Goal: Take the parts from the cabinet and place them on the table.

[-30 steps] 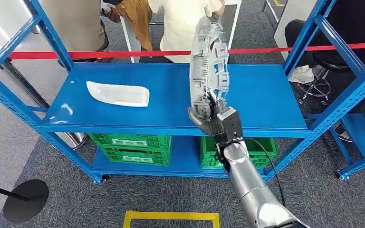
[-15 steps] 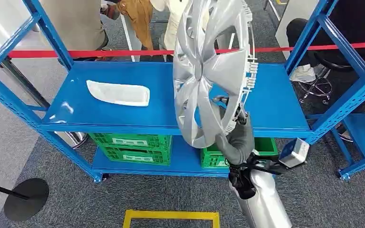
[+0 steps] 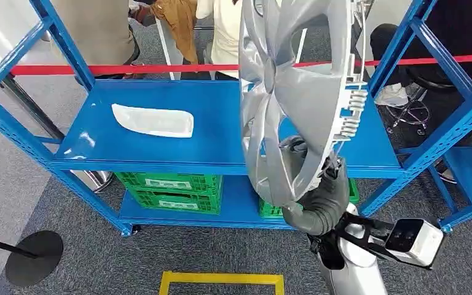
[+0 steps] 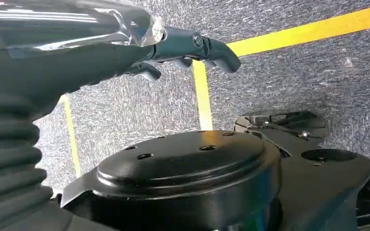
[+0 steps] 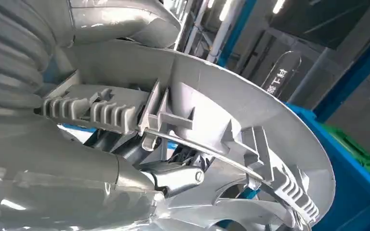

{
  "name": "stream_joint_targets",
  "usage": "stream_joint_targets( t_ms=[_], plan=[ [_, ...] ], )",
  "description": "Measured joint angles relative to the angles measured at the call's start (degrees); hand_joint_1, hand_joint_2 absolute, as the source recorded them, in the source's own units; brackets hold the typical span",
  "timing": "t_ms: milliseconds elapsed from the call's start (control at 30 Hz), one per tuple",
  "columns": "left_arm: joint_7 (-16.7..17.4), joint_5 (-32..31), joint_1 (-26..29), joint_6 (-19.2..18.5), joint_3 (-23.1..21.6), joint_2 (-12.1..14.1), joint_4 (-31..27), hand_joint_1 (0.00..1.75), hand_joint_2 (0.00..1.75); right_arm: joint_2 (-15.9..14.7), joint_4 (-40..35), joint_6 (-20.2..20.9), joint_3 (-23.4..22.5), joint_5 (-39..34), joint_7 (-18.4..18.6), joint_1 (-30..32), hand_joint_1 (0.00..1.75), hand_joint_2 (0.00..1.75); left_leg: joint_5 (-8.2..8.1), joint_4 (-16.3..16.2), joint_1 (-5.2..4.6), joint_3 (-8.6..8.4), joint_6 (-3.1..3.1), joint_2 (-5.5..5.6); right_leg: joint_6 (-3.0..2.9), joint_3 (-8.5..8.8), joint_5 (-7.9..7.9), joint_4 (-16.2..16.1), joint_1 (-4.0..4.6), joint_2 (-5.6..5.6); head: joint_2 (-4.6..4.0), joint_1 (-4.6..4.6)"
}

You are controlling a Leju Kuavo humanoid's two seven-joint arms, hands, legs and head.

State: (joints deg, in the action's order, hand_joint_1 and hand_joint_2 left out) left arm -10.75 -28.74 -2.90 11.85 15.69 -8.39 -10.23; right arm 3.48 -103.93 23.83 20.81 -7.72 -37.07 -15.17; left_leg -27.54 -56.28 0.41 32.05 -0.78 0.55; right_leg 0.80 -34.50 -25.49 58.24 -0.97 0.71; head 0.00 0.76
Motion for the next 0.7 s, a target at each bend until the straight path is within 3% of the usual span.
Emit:
stream_joint_targets(
  t_ms=[700],
  plan=[
    [-0.02, 1.62, -1.16, -1.18, 2.51, 0.13, -0.46, 0.0, 1.75, -0.81, -0.37, -4.2, 0.59, 1.73, 0.28, -0.92, 1.75, 1.75, 0.0, 0.0, -0.01, -0.01, 0.0, 0.03, 0.0, 0.03, 0.0, 0.0, -0.01, 0.0, 0.0, 0.02]
  ],
)
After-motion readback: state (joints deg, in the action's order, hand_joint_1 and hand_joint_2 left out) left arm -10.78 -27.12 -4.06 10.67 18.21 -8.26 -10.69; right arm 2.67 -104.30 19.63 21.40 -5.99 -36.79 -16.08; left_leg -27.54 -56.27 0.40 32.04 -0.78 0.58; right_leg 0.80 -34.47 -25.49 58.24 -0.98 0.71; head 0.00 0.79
